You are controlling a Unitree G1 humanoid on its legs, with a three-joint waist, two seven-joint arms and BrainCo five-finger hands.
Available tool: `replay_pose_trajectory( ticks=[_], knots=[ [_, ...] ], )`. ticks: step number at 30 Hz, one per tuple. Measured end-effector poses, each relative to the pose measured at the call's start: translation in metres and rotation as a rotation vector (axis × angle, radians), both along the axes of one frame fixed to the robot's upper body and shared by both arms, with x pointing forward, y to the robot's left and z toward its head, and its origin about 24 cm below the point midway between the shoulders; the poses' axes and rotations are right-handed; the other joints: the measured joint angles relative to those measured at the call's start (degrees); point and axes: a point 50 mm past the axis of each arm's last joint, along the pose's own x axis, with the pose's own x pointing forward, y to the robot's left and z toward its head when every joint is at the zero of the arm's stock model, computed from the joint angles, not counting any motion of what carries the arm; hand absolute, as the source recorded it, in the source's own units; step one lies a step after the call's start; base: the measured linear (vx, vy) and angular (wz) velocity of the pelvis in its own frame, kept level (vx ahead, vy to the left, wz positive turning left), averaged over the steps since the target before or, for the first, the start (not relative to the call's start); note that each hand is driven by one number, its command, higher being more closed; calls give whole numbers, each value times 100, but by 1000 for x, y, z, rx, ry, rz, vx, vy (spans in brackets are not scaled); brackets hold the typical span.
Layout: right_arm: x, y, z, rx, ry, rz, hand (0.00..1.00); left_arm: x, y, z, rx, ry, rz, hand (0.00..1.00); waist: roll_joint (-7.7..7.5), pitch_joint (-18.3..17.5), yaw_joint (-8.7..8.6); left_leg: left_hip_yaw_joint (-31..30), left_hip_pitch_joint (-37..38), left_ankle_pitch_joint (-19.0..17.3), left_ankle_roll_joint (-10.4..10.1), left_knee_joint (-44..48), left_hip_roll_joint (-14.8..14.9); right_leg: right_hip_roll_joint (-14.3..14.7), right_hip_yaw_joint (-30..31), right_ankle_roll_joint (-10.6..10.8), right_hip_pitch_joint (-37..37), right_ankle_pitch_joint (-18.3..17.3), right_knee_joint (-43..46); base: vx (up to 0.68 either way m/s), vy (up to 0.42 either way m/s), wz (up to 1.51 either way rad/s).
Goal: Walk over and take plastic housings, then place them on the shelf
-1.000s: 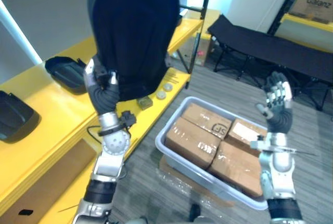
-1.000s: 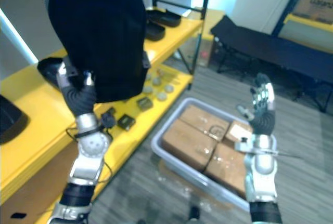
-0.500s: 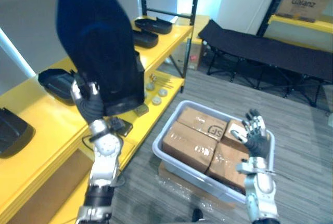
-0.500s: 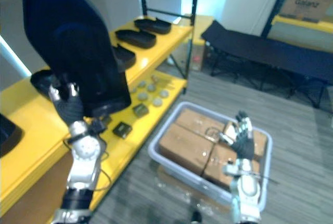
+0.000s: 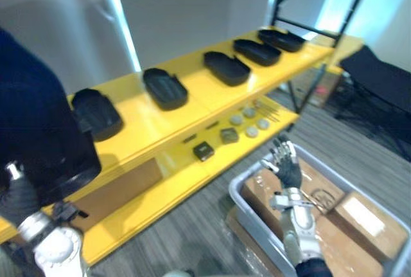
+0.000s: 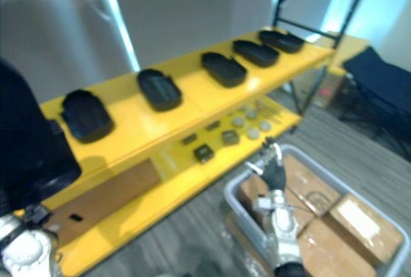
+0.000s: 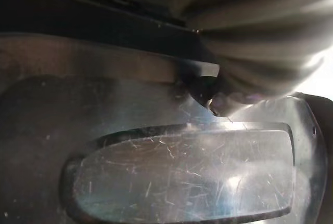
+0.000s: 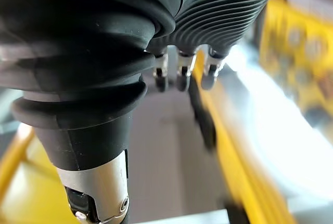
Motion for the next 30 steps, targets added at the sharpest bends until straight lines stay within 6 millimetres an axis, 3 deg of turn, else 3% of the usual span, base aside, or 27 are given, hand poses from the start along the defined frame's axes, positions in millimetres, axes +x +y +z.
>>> replay_pose_trajectory(
  ticks=[5, 8, 11, 14, 21, 24, 25, 27, 28, 29, 30],
  knots=[
    [5, 4, -2, -23, 34, 12, 0, -33, 5, -5, -23, 11, 90, 100, -76, -20, 234, -297, -8, -28, 37, 32, -98, -50, -330, 79, 232, -144, 2, 13, 22, 37],
    [5, 3, -4, -29, 53, 15, 0, -48, 6, -12, -95, -11, 127, 100, -121, -12, 260, -483, -92, -30, 22, 96, -126, -61, -499, 89, 260, -246, 95, 33, 12, 27],
    [6, 2, -5, -29, 61, 11, 0, -48, 3, -14, -110, -16, 112, 100, -138, 2, 243, -374, -214, -105, 104, 183, -132, -133, -819, 133, 362, -286, 173, 25, 36, 56],
    [-1, -17, -11, -37, 96, -73, 0, -38, -2, -6, -72, -34, 5, 100, -75, 121, 68, 635, -444, -92, 99, 464, 138, -216, -1472, 120, 680, -314, 380, 13, 60, 108],
    [-3, -23, -6, -78, 73, -86, 0, -37, -3, -3, -87, -78, -41, 100, -165, 244, 87, 478, -386, 144, 153, 324, -105, -535, -1512, 38, 735, -336, 686, 66, 111, 37],
    [-3, -33, -3, -95, 61, -124, 0, -28, -6, -1, -81, -85, -91, 100, -145, 301, 28, 331, -402, 141, 151, 307, -133, -529, -1139, 27, 715, -325, 833, 32, -4, 26],
    [-8, -41, -2, -94, 59, -164, 0, -20, -8, 1, -76, -93, -133, 100, -79, 329, 5, 146, -423, 148, 146, 292, -122, -532, -741, 4, 639, -340, 1093, 13, 32, 75],
    [-20, -55, 0, -97, 52, -230, 0, -7, -10, 8, -46, -110, -204, 100, -16, 367, -200, -287, -520, 199, 145, 263, -139, -541, 53, -166, 419, -430, 1738, 23, 21, 110],
    [-30, -62, -2, -98, 65, -272, 0, 4, -11, 16, -12, -125, -266, 100, -5, 383, -333, -618, -528, 290, 178, 129, -132, -509, 644, -363, 163, -509, 2324, 34, -26, 127],
    [-38, -67, -6, -101, 83, -298, 0, 12, -12, 20, 10, -130, -308, 100, 41, 413, -445, -922, -540, 405, 170, 2, -88, -388, 1081, -529, 36, -1013, 2555, 45, -119, 152],
    [-46, -73, -9, -106, 100, -321, 0, 22, -12, 22, 16, -130, -344, 100, 37, 414, -562, -1188, -574, 519, 98, -61, -91, -162, 1391, -493, 23, -1483, 2478, 23, -182, 136]
  ],
)
